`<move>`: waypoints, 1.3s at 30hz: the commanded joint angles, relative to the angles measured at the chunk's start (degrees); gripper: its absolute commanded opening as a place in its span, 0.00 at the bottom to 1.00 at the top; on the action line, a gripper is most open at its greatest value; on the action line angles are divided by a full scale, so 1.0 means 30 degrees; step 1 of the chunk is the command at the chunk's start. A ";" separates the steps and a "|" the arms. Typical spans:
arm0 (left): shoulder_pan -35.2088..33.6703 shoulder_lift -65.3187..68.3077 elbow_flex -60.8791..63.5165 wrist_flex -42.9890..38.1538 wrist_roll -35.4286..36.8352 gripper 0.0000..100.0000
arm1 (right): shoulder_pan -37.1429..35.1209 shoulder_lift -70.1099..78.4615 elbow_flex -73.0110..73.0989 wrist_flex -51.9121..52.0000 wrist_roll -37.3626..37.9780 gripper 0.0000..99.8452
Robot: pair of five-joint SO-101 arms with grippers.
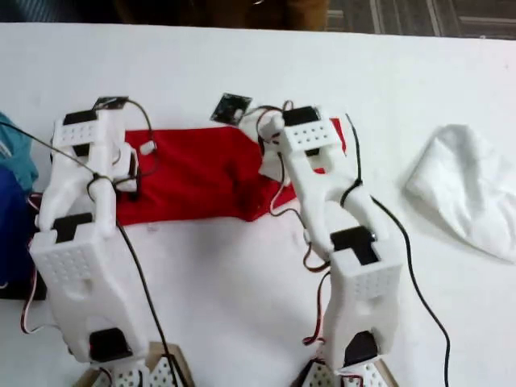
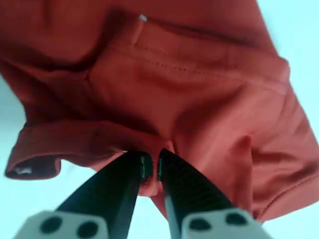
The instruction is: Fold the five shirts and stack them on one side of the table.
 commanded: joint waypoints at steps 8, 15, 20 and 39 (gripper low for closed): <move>0.0029 0.0059 0.0161 -0.0176 0.0000 0.12 | 0.0923 0.0454 -0.2901 -0.2212 -0.1758 0.02; 0.0029 0.0059 0.0161 -0.0205 0.0000 0.12 | 0.1040 0.2359 -0.5568 -0.2125 -0.1729 0.02; 0.0029 0.0059 0.0161 -0.0205 0.0000 0.12 | 0.1158 0.3502 -0.6769 -0.1538 -0.1700 0.05; 0.0029 0.0059 0.0161 -0.0176 0.0000 0.12 | 0.1949 0.5670 -1.4652 0.0308 -0.1641 0.24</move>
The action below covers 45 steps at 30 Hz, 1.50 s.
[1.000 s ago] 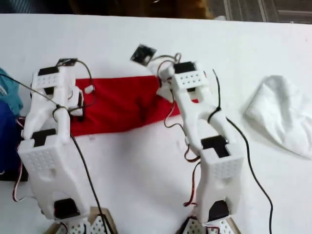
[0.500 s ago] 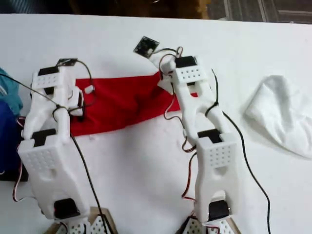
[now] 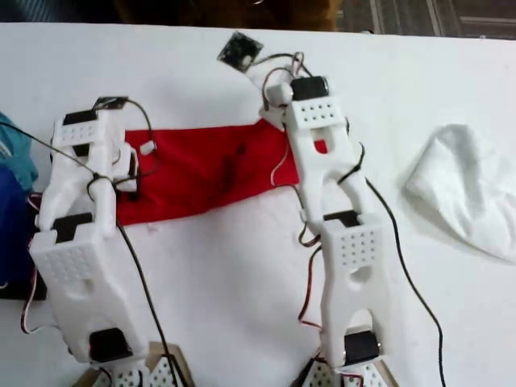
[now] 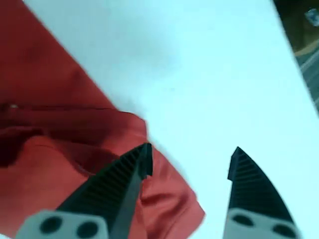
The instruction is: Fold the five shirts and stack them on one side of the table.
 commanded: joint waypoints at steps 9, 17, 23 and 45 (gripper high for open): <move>0.0029 0.0059 0.0161 -0.0205 0.0000 0.12 | 0.1216 -0.0659 -0.3780 0.5934 -0.0205 0.01; 0.0029 0.0059 0.0161 -0.0205 0.0000 0.12 | -0.1070 0.0366 -0.3546 0.7839 -0.2168 0.02; 0.0029 0.0059 0.0161 -0.0205 0.0000 0.12 | -0.1011 0.4352 -0.3780 0.3795 -0.2139 0.02; 0.0029 0.0059 0.0161 -0.0205 0.0000 0.12 | -0.3121 0.6901 -0.8498 0.4029 -0.2198 0.02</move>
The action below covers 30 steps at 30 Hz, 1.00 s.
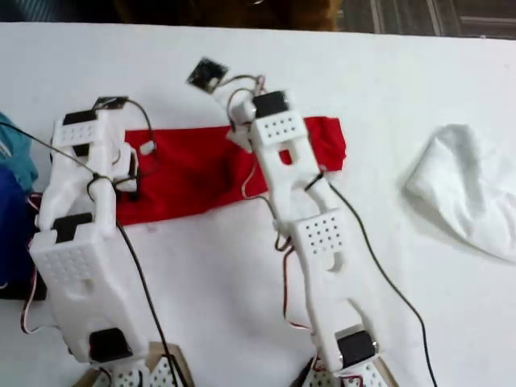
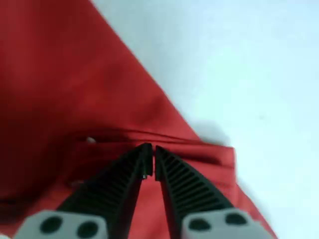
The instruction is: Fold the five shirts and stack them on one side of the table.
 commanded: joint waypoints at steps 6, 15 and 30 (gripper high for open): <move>0.0029 0.0059 0.0161 -0.0205 0.0000 0.12 | 0.1187 -0.1070 -0.3927 0.3238 -0.0176 0.02; 0.0029 0.0059 0.0161 -0.0205 0.0000 0.12 | 0.5348 -0.1333 -0.5978 0.7311 -0.2784 0.02; 0.0029 0.0059 0.0161 -0.0205 0.0117 0.12 | 0.6608 0.2418 -0.6711 0.7223 -0.2872 0.02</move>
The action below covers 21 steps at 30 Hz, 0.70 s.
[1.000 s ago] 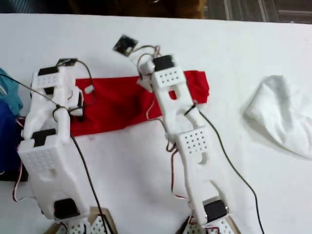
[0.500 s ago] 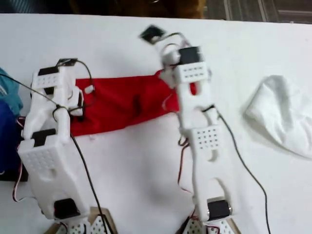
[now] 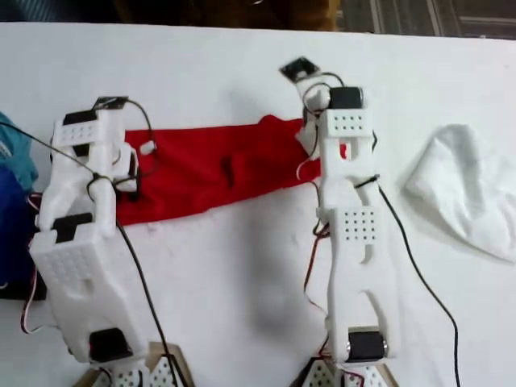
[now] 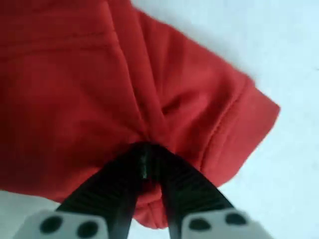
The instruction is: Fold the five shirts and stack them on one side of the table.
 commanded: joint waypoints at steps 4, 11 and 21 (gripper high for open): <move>0.0029 -0.0088 0.0015 -0.0088 0.0147 0.13 | 0.0923 -0.1685 -0.2374 0.0366 0.0234 0.02; -0.0147 -0.0469 -0.2212 0.4513 0.0147 0.13 | 0.1275 -0.4498 -0.1993 0.0425 0.0381 0.02; -0.2549 -0.0440 -0.6608 0.7883 0.0879 0.20 | 0.1216 -0.4908 -0.2169 0.0454 0.0410 0.02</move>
